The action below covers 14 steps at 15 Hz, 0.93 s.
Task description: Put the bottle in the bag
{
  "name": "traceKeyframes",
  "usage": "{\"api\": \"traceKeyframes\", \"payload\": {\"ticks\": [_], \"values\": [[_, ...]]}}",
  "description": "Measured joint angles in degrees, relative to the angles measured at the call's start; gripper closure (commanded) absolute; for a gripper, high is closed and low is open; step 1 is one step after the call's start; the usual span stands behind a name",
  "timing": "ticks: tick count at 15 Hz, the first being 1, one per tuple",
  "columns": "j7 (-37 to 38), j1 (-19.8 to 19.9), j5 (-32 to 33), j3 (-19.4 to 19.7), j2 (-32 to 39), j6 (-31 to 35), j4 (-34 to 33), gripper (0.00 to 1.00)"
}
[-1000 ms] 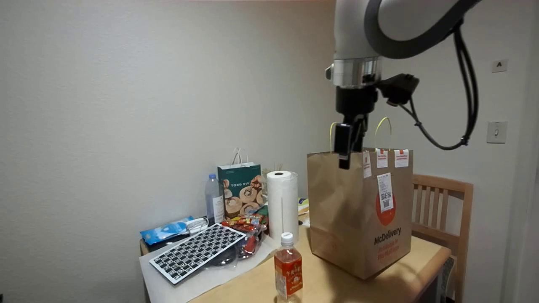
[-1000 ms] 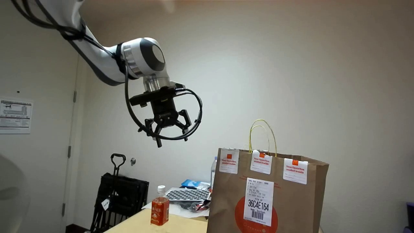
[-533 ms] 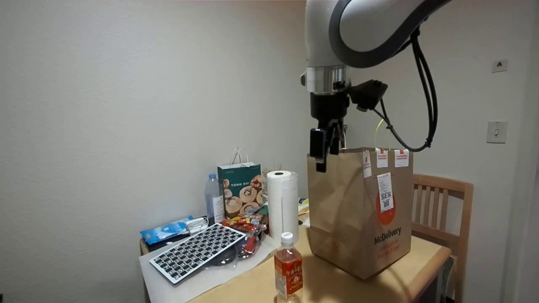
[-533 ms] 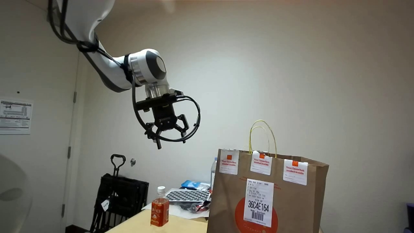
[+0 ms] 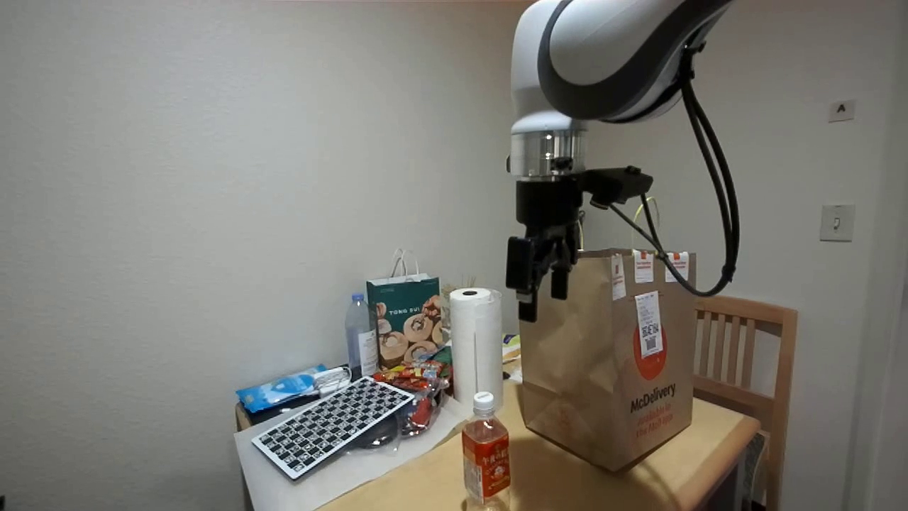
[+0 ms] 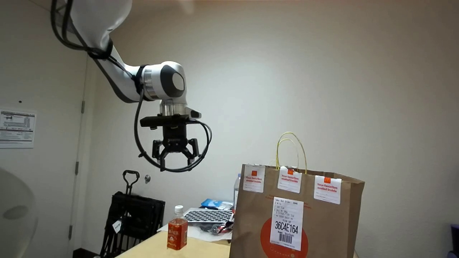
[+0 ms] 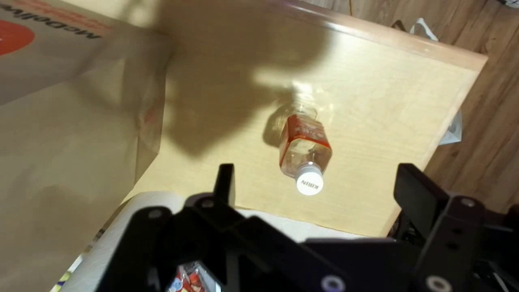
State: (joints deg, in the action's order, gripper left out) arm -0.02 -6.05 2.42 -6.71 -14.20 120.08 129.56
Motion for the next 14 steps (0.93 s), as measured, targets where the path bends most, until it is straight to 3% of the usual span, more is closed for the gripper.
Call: {"api": "traceKeyframes", "payload": {"ticks": [4,11,14], "values": [[4.32,-0.2,-0.44,-0.74,2.76,0.38,1.91,0.0],[4.55,-0.22,-0.64,-0.78,3.39,0.47,1.63,0.0],[8.96,-0.26,-1.19,-1.39,5.52,1.75,1.34,0.0]]}}
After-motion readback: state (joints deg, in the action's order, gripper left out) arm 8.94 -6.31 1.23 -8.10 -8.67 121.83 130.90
